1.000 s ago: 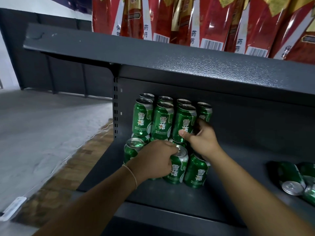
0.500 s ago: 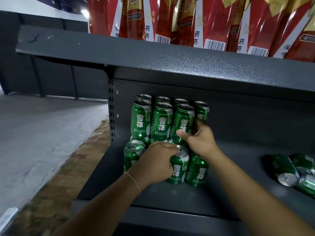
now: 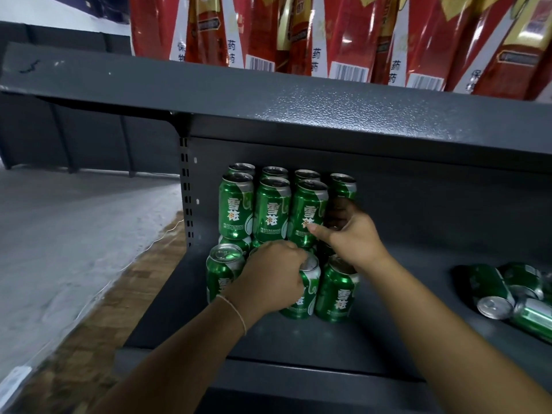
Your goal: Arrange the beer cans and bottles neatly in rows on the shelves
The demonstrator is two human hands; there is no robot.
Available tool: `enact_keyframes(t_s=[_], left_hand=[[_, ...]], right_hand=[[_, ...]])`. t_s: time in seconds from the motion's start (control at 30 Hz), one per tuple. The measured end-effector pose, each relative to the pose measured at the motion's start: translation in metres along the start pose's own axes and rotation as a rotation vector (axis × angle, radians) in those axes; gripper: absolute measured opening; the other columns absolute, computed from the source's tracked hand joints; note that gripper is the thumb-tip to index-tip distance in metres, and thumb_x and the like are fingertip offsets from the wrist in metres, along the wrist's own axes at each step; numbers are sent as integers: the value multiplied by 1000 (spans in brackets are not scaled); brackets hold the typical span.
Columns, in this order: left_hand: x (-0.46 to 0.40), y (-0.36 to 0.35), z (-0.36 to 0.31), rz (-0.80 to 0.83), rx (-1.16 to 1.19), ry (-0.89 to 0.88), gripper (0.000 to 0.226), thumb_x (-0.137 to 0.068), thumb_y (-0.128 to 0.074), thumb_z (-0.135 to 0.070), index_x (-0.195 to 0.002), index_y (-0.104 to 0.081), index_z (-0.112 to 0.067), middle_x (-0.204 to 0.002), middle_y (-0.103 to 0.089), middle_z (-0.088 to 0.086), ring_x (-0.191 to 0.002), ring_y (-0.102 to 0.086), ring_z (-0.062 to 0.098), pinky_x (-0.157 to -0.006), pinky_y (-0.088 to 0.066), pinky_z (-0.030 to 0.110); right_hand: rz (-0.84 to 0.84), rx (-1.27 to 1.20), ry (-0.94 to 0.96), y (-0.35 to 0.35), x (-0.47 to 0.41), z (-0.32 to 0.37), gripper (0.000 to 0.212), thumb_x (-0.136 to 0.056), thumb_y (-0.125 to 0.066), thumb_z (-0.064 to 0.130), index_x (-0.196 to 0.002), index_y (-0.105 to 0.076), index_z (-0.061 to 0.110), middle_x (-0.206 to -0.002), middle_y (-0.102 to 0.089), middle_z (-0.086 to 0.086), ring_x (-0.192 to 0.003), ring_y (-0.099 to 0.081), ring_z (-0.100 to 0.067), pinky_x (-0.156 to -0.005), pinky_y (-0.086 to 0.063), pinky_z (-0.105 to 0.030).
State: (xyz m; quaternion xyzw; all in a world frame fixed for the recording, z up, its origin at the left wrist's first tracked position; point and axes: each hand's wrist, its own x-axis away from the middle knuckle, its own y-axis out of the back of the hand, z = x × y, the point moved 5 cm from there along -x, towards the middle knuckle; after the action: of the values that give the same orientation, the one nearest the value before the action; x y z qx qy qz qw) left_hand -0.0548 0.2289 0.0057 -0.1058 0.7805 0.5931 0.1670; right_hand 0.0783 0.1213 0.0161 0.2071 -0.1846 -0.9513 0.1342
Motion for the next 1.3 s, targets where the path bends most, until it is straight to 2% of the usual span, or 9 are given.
enact_keyframes(t_s=[0.17, 0.37, 0.47, 0.57, 0.73, 0.87, 1.0, 1.13, 1.3], left_hand=[[-17, -1, -34, -101, -5, -47, 45, -76, -34, -13, -109, -64, -5, -108, -64, 9, -101, -58, 29, -93, -47, 39], [-44, -21, -101, -122, 53, -201, 52, -71, -26, -19, -95, -69, -3, -95, -69, 12, -88, -64, 33, -82, -54, 41], [-56, -38, -130, -107, 90, -240, 51, -71, -32, -14, -106, -69, -5, -104, -69, 11, -92, -64, 32, -81, -56, 40], [-67, -61, -153, -59, 82, -237, 54, -71, -38, -12, -118, -65, -7, -117, -65, 10, -106, -61, 32, -91, -52, 42], [-88, -103, -180, 49, 64, -230, 54, -75, -36, -15, -122, -61, -6, -125, -60, 8, -112, -56, 28, -98, -47, 39], [-97, -132, -194, 105, 85, -213, 46, -83, -43, -9, -126, -57, -5, -131, -56, 8, -119, -53, 25, -104, -42, 36], [-101, -154, -200, 176, 87, -157, 40, -86, -44, -10, -123, -56, -4, -128, -56, 8, -117, -53, 25, -99, -44, 36], [-103, -167, -202, 235, 69, -91, 40, -84, -38, -16, -116, -57, -2, -122, -58, 10, -110, -55, 28, -92, -48, 41], [-103, -170, -203, 244, 53, -62, 34, -89, -44, -12, -119, -55, -3, -125, -56, 9, -110, -55, 25, -93, -47, 40]], right_hand=[[-98, -28, 15, 47, 13, -2, 52, -83, -78, 17, -129, -54, 10, -104, -64, -2, -100, -63, -15, -89, -52, -27], [-231, 19, -69, 125, 30, -48, 40, -88, -72, 16, -124, -59, 8, -110, -65, -5, -96, -62, -13, -86, -48, -20], [-280, 64, -118, 163, 40, -73, 36, -88, -72, 18, -121, -61, 8, -108, -66, -3, -98, -63, -13, -88, -51, -23], [-314, 136, -172, 198, 46, -98, 35, -87, -72, 19, -119, -62, 9, -108, -68, -6, -97, -64, -17, -93, -52, -31], [-308, 387, -241, 246, 56, -132, 31, -89, -68, 17, -118, -64, 5, -108, -71, -9, -95, -65, -22, -85, -42, -18], [-282, 722, -231, 270, 57, -153, 19, -85, -59, 18, -99, -67, 7, -97, -71, -18, -94, -66, -38, -76, -49, -35], [-192, 976, -374, 280, 56, -169, 35, -86, -57, 42, -109, -60, 15, -108, -69, -13, -110, -58, -38, -88, -45, -38], [-111, 996, -467, 278, 51, -181, 53, -85, -57, 58, -119, -55, 17, -119, -64, -13, -125, -47, -38, -104, -33, -43], [-72, 1013, -445, 266, 40, -181, 67, -80, -57, 68, -122, -52, 15, -124, -62, -13, -128, -45, -38, -110, -28, -46]])
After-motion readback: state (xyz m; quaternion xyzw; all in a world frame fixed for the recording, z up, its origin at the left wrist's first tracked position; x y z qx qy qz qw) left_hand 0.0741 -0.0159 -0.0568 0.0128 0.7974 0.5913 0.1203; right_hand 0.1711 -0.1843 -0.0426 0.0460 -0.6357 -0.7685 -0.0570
